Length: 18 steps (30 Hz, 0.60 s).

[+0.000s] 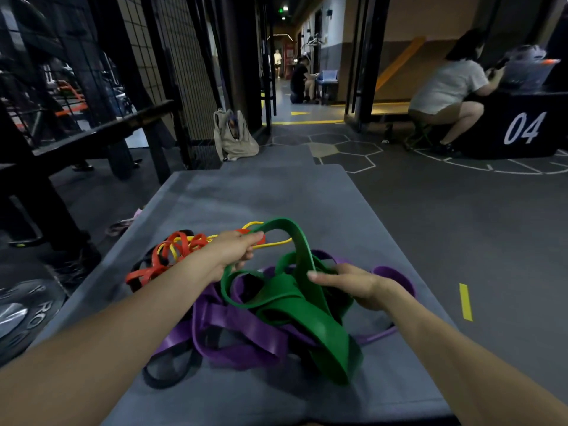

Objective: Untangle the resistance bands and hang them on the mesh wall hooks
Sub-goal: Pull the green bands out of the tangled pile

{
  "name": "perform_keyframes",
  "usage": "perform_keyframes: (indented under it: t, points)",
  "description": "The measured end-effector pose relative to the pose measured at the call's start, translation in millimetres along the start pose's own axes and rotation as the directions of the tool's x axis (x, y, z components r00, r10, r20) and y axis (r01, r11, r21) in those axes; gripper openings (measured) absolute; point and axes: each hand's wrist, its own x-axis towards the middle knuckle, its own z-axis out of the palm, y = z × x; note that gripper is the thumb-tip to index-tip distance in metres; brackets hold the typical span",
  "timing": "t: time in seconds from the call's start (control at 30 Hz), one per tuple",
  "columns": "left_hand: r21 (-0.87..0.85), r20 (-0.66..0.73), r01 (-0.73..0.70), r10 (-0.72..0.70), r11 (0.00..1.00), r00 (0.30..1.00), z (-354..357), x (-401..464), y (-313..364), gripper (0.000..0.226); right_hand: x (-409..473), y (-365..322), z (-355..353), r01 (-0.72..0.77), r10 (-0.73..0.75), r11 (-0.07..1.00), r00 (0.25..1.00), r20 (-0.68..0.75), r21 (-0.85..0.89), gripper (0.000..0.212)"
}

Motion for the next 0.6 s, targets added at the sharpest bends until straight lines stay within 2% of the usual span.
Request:
perform_keyframes:
  t: [0.07,0.13,0.23,0.3,0.4,0.5,0.6]
  points:
    - [0.032,0.016,-0.026,0.025,0.999,1.0,2.8,1.0,-2.4,0.02,15.0,2.0,1.9,-0.051,0.029,0.99,0.987,-0.16,-0.134,0.034]
    - [0.083,0.016,-0.051,0.05,0.995,0.999,1.4,-1.2,-2.3,0.014,23.3,-1.4,4.4,-0.06,0.017,0.976,0.98,-0.199,-0.21,0.016]
    - [0.11,0.001,-0.039,0.039,0.993,0.999,-9.4,-4.7,-4.4,0.012,23.6,-8.5,6.7,-0.043,0.027,0.983,0.995,-0.093,-0.176,0.028]
    - [0.119,-0.017,-0.004,0.006,0.993,1.0,-18.8,-4.9,-9.1,0.017,21.4,-8.1,12.0,-0.025,0.011,0.981,0.997,-0.075,-0.192,0.03]
    - [0.098,-0.007,0.056,-0.056,0.994,0.998,-24.3,-12.4,-15.9,0.02,21.3,-8.3,25.6,0.055,-0.106,0.93,0.987,-0.122,-0.363,0.02]
    - [0.082,0.032,0.03,-0.032,0.996,0.999,-20.5,-24.7,-12.5,0.016,13.2,-22.6,32.5,-0.016,-0.166,0.802,0.954,-0.248,-0.597,0.026]
    - [-0.057,0.021,-0.038,0.039,0.998,0.999,-21.5,-32.8,1.1,0.019,1.7,-40.9,28.5,-0.014,-0.214,0.802,0.926,-0.31,-0.597,0.03]
